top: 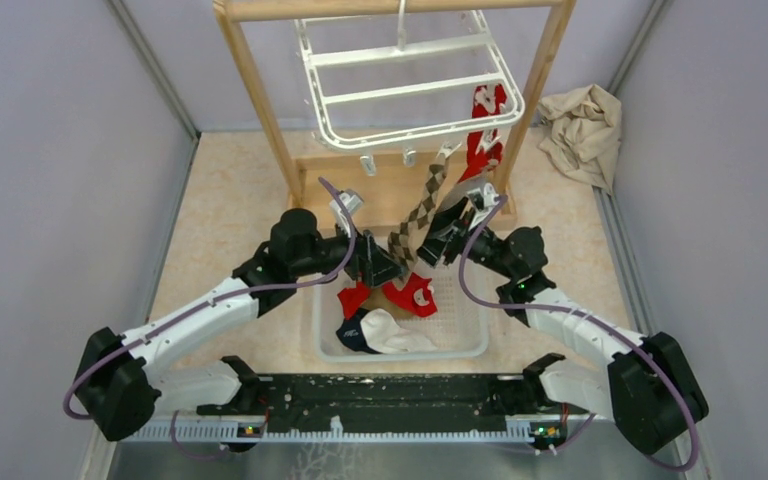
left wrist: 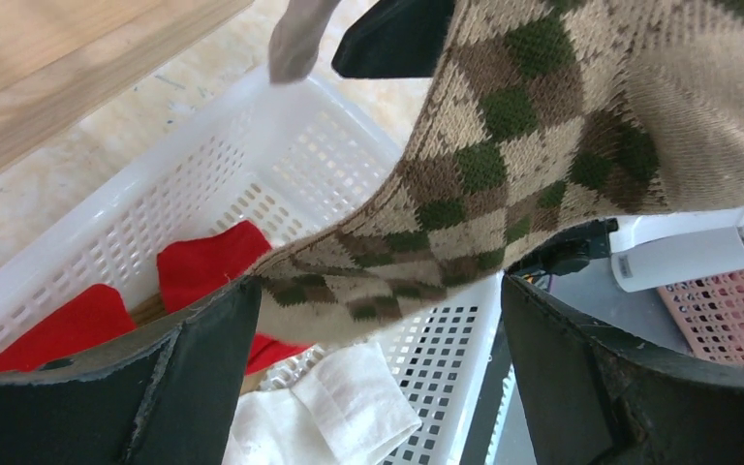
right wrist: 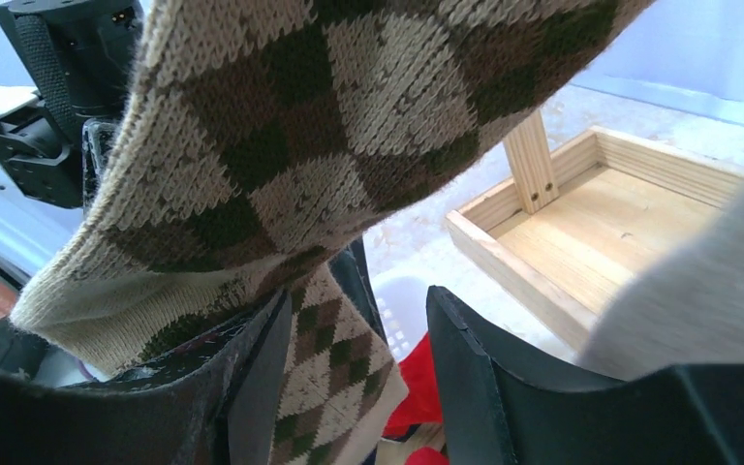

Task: Remove the socks clipped to the hanger
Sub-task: Remove the sock from the hanger.

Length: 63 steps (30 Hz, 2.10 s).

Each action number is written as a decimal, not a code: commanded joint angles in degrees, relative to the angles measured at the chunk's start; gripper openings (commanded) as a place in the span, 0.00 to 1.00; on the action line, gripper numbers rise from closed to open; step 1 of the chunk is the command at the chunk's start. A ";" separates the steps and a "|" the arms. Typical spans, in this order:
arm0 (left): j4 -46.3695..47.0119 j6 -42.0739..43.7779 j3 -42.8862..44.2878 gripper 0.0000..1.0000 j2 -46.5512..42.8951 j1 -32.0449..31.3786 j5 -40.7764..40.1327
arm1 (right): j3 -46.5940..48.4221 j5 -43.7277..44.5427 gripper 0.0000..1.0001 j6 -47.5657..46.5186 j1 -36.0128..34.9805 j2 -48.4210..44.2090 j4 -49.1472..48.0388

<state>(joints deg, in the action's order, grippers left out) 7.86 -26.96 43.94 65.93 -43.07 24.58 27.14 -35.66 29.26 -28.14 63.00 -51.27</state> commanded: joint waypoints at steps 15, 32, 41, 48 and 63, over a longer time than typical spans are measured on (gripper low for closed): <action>9.73 -3.11 -1.07 0.20 -4.86 -0.70 9.25 | 9.68 4.25 0.56 -2.35 -4.38 -4.99 13.20; 7.77 -5.47 -0.27 0.00 -10.56 -0.70 7.25 | 2.05 10.06 0.65 -5.27 -4.38 -16.72 28.88; 9.08 -7.94 0.27 0.03 -10.25 -0.70 4.65 | -1.90 2.12 0.65 -3.46 -4.34 -23.46 25.79; 12.37 -9.63 -0.88 0.03 -9.37 -0.70 3.70 | -4.05 -3.77 0.68 0.92 -4.37 -24.91 18.48; 20.17 -13.79 -4.19 0.03 -6.57 -1.71 5.88 | 0.46 -0.57 0.72 -0.04 -6.04 -18.85 17.24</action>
<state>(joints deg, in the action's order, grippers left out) 23.92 -39.44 40.64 58.63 -44.05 29.32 24.56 -37.60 29.15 -33.15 43.07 -29.02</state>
